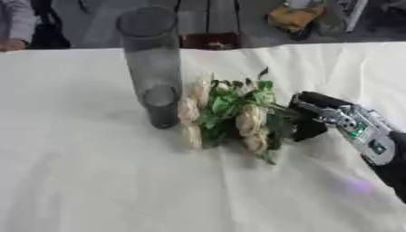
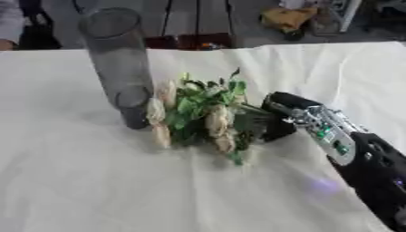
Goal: Arrange flowers into the vase.
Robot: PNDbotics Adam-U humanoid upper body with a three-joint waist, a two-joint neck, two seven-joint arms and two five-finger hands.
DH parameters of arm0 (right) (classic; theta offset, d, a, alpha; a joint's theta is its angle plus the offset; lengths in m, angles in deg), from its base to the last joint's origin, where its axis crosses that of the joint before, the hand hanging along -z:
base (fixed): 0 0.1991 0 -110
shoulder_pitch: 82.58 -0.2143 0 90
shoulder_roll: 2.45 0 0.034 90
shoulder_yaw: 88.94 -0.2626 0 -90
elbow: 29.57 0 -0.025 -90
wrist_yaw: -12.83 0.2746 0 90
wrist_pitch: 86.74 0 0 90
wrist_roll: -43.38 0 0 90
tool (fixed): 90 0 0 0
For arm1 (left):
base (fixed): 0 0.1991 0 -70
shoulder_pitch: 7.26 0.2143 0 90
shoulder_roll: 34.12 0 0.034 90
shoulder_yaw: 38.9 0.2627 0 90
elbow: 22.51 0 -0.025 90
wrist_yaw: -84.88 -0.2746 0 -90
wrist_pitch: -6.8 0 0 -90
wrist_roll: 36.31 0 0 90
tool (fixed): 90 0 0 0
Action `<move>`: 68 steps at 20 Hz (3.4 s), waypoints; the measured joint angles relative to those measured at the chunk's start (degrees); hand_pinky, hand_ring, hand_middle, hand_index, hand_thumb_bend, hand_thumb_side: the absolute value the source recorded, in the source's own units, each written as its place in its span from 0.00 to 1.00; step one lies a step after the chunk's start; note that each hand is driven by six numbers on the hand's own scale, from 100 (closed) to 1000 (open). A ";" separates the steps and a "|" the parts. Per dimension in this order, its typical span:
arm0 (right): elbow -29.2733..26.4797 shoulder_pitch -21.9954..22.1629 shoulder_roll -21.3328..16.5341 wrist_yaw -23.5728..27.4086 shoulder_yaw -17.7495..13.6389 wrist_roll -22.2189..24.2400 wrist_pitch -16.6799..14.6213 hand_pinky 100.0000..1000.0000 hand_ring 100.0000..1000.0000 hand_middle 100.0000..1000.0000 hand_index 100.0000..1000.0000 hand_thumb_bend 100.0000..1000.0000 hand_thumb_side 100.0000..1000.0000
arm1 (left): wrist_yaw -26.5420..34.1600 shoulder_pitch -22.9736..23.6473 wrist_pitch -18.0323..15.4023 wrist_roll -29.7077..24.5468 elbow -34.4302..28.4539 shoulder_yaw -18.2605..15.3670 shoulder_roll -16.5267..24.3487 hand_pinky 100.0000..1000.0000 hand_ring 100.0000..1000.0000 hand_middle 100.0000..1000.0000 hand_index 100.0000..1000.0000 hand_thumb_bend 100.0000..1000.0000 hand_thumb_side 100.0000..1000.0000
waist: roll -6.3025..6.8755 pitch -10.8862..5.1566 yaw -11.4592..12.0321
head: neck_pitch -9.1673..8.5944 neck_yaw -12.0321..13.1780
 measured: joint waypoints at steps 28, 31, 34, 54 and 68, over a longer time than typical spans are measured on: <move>-10.74 -5.16 0.50 18.69 -4.93 -16.51 7.61 0.00 0.00 0.00 0.00 0.27 0.35 | 0.00 0.08 0.39 0.13 0.00 0.01 0.00 0.69 0.87 0.95 0.96 0.00 1.00 | 0.06 -0.04 -0.04 | -1.00 -0.04; -12.39 -6.50 1.05 21.06 -5.40 -18.37 8.89 0.00 0.00 0.00 0.00 0.23 0.31 | 0.00 0.23 0.42 0.17 0.00 0.01 0.00 0.69 0.87 0.95 0.96 0.00 1.00 | 0.06 -0.07 -0.04 | -1.06 -0.05; -13.68 -8.08 1.76 23.13 -5.68 -19.44 9.95 0.00 0.00 0.00 0.00 0.23 0.31 | -0.01 0.33 0.50 0.24 0.00 0.01 0.00 0.69 0.87 0.95 0.96 0.00 1.00 | 0.06 -0.20 -0.03 | -1.49 -0.13; -12.57 -27.32 15.17 29.83 -8.45 -30.60 9.69 0.00 0.00 0.00 0.00 0.24 0.38 | 0.04 0.99 0.78 0.17 0.00 0.39 0.00 0.69 0.86 0.95 0.96 0.00 1.00 | -0.66 -1.14 0.99 | -1.40 -1.45; -4.93 -37.56 22.34 26.75 -12.58 -36.36 5.55 0.00 0.00 0.00 0.00 0.15 0.36 | 0.53 0.97 0.83 -0.43 0.00 1.03 0.12 0.69 0.86 0.95 0.96 0.00 1.00 | -1.36 -1.23 2.81 | -3.04 -3.93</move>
